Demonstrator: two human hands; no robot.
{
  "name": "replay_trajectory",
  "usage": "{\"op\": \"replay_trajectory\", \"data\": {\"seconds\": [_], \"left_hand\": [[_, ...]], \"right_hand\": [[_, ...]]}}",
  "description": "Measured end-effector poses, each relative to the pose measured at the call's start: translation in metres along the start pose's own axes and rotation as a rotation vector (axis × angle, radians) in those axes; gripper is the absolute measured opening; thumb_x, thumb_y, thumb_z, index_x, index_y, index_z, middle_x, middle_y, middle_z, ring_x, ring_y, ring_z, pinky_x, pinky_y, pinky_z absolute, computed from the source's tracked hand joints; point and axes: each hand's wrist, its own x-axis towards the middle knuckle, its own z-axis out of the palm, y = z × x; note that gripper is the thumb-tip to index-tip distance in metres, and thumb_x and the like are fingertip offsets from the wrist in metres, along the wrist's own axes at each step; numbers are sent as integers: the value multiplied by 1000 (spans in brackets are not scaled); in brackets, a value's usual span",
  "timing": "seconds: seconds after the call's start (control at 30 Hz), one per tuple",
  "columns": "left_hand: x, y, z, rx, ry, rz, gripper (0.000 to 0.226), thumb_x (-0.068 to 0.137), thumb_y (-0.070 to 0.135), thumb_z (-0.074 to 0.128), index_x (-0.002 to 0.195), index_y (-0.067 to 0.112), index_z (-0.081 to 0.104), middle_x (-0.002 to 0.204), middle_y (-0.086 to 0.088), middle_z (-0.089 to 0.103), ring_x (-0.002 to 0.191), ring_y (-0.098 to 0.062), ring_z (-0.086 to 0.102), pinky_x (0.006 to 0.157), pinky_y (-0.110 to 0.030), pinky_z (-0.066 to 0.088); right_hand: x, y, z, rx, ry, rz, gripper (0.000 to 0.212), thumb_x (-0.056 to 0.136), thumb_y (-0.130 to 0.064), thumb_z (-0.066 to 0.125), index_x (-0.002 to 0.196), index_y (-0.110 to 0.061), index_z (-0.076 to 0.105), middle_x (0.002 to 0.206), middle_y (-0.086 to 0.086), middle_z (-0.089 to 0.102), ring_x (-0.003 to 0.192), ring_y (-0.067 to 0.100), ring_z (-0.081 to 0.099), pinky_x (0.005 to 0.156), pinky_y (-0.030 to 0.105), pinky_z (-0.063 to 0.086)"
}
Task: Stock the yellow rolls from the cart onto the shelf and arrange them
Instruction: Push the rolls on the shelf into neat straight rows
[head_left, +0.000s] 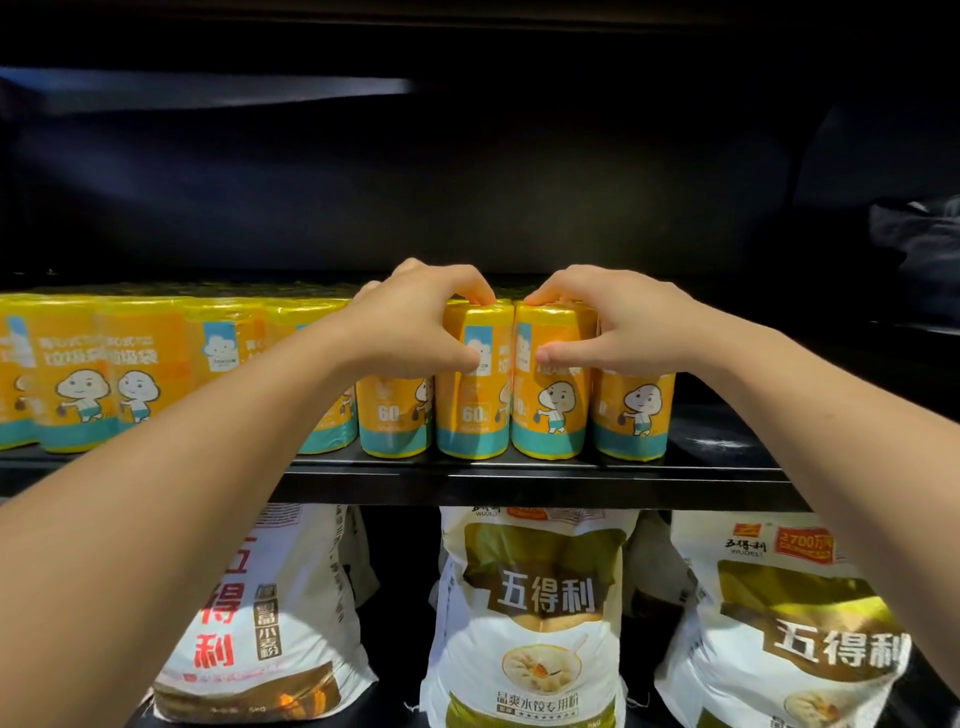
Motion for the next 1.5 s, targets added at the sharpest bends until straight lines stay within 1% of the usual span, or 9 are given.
{"op": "replay_trajectory", "data": {"seconds": [0.1, 0.2, 0.3, 0.4, 0.53, 0.73, 0.9, 1.2, 1.5], "left_hand": [[1, 1, 4, 87, 47, 12, 59, 78, 55, 72, 129, 40, 46, 126, 4, 45, 116, -19, 44, 104, -45, 40], [5, 3, 16, 223, 194, 7, 77, 69, 76, 64, 128, 29, 49, 131, 2, 48, 123, -19, 41, 96, -41, 38], [8, 3, 23, 266, 268, -32, 81, 66, 80, 62, 124, 25, 51, 126, -1, 49, 119, -20, 44, 88, -37, 38], [9, 4, 23, 249, 271, -9, 74, 70, 76, 64, 123, 25, 52, 125, 1, 49, 118, -19, 45, 89, -37, 38], [7, 4, 21, 226, 250, 5, 69, 73, 70, 66, 125, 26, 53, 124, 4, 50, 118, -17, 45, 90, -37, 37], [2, 4, 17, 182, 213, 31, 63, 77, 62, 68, 129, 31, 52, 127, 7, 51, 124, -17, 42, 98, -42, 37], [-1, 2, 11, 139, 160, 44, 62, 80, 54, 70, 135, 33, 50, 133, 10, 52, 129, -16, 40, 105, -45, 33], [-5, 5, 1, 52, 16, 23, 57, 86, 38, 72, 135, 39, 45, 124, 12, 57, 113, -14, 55, 105, -45, 40], [-4, 4, -3, 11, -50, 31, 57, 88, 27, 71, 135, 39, 41, 125, 10, 55, 114, -17, 56, 104, -49, 44]], "right_hand": [[0, 0, 1, 6, 2, -1, 58, 84, -55, 65, 136, -35, 46, 127, -11, 54, 111, 9, 53, 87, 35, 54], [0, 0, 1, 3, 6, -6, 59, 84, -56, 65, 136, -35, 46, 129, -11, 53, 112, 9, 53, 87, 35, 54], [1, 1, 1, 2, 4, -7, 60, 84, -56, 65, 137, -35, 46, 130, -11, 53, 114, 9, 53, 88, 34, 54], [1, 2, 2, 3, 6, -7, 60, 84, -56, 65, 137, -35, 45, 130, -11, 53, 114, 9, 52, 86, 32, 52], [1, 1, 1, 0, 5, -5, 61, 84, -56, 65, 137, -35, 45, 131, -10, 53, 114, 9, 52, 88, 33, 53], [2, 1, 2, 1, 10, 0, 60, 85, -54, 66, 137, -34, 45, 129, -10, 53, 111, 7, 51, 82, 26, 48], [2, 0, 1, 0, 7, 4, 59, 85, -54, 66, 136, -34, 45, 128, -11, 53, 109, 6, 50, 82, 27, 49], [2, 0, 1, -4, -1, 8, 57, 85, -53, 66, 135, -34, 46, 126, -11, 53, 109, 8, 52, 82, 28, 50], [2, 0, 1, -2, -11, 12, 58, 85, -53, 66, 135, -34, 45, 127, -11, 52, 111, 9, 53, 84, 30, 52]]}}
